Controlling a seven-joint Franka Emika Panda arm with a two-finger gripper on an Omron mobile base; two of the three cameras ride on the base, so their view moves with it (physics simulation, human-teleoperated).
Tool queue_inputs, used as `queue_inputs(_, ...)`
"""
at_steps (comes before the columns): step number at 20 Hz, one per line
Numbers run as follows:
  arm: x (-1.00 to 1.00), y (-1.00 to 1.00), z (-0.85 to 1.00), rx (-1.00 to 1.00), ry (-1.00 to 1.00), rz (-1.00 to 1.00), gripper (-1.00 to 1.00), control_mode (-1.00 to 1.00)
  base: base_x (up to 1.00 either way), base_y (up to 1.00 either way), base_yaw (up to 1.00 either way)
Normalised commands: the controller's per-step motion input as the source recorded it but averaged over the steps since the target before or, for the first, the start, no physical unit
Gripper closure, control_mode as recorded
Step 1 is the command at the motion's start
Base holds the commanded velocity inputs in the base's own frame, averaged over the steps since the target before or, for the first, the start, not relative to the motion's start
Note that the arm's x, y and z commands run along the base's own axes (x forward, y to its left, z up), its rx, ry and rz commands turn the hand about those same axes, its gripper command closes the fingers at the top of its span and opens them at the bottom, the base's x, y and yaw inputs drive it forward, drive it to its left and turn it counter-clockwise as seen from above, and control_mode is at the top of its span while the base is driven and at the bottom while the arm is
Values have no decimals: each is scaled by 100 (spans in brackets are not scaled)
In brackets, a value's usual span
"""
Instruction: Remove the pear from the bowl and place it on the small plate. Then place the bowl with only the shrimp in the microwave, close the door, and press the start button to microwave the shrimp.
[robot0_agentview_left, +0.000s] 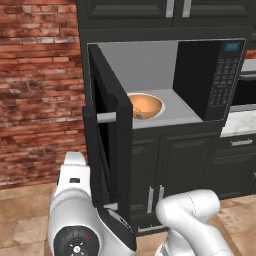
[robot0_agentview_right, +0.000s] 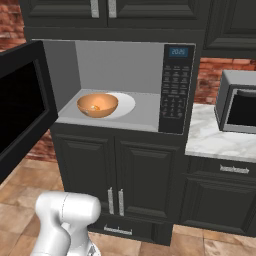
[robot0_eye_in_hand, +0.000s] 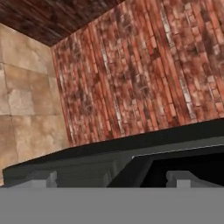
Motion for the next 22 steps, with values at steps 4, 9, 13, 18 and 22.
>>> queue_inputs(4,78,-75,0,0,0,-15,-100,-100,0,0,0)
queue_inputs(9,39,-100,9,4,0,-14,-100,-100,0,0,0)
queue_inputs(13,51,-100,23,9,0,-11,-100,-100,0,0,0)
queue_inputs(18,80,-98,27,12,0,-8,-100,-100,0,0,0)
queue_inputs(22,81,-84,23,11,0,-10,-100,-100,0,0,0)
